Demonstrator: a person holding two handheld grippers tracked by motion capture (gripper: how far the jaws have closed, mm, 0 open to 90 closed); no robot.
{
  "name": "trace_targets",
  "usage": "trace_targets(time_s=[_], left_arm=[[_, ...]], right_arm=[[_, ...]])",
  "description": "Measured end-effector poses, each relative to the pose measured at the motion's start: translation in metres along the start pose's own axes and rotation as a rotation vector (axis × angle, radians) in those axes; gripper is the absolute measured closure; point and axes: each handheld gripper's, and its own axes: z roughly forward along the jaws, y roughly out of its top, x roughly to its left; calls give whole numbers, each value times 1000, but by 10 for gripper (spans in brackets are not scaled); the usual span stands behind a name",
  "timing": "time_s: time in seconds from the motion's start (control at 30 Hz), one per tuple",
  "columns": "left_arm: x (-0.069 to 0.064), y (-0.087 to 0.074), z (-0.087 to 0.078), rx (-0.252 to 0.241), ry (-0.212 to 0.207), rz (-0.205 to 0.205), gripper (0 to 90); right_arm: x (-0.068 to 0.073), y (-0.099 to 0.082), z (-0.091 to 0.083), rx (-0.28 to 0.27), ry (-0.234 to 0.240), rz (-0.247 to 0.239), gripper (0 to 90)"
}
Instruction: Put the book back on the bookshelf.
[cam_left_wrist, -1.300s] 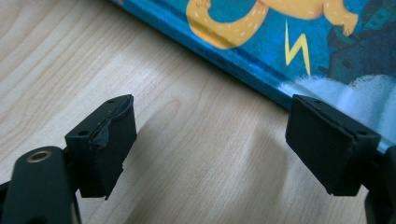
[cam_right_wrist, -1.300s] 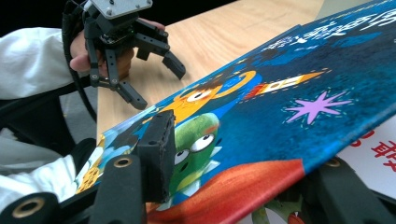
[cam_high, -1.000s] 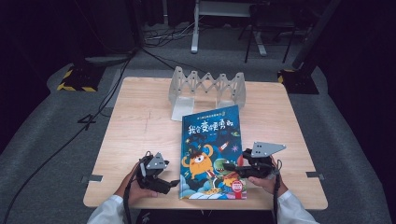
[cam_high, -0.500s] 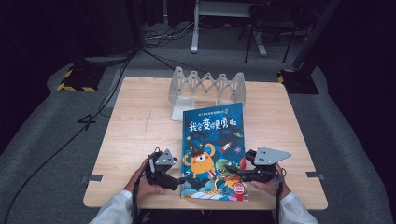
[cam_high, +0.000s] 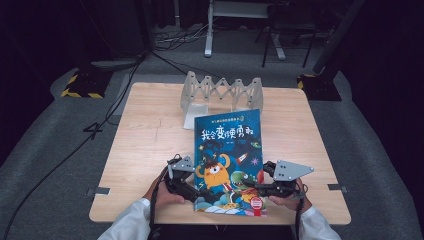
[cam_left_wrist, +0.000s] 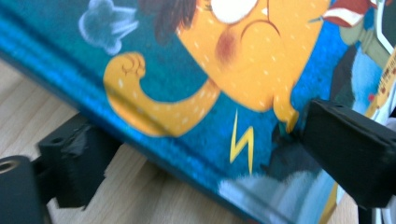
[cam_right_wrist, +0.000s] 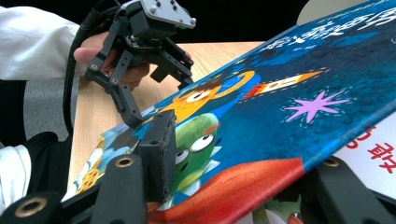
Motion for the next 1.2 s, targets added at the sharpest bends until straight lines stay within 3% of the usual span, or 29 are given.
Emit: trace_targets(time_s=[0.17,0.27,0.33,0.5,0.6,0.73,0.9,1.1,1.17,1.2], left_arm=[[1,0,0,-33,-3,2,54],[7,-3,-5,-82,-23,-22,179],[8,-3,-10,-99,-10,-13,208],[4,2,-27,-172,42,32,394],[-4,5,-33,-178,75,74,409],[-11,6,-39,-196,79,120,503],[-18,10,-41,-211,81,151,530],[-27,14,-40,-214,91,194,566],[-30,16,-41,-242,102,198,601],[-31,17,-43,-259,87,200,608]], right_arm=[[0,1,-2,-4,-4,-13,512],[-3,-1,-3,-2,12,0,525],[-4,-2,-3,-1,14,2,528],[-8,-5,-6,10,1,6,561],[-10,-7,-8,7,12,16,586],[-16,-12,-12,11,14,57,585],[-16,-17,-17,12,7,72,585],[-14,-20,-25,23,-7,70,585],[-14,-22,-27,31,-16,70,575],[-13,-23,-28,41,-26,59,573]])
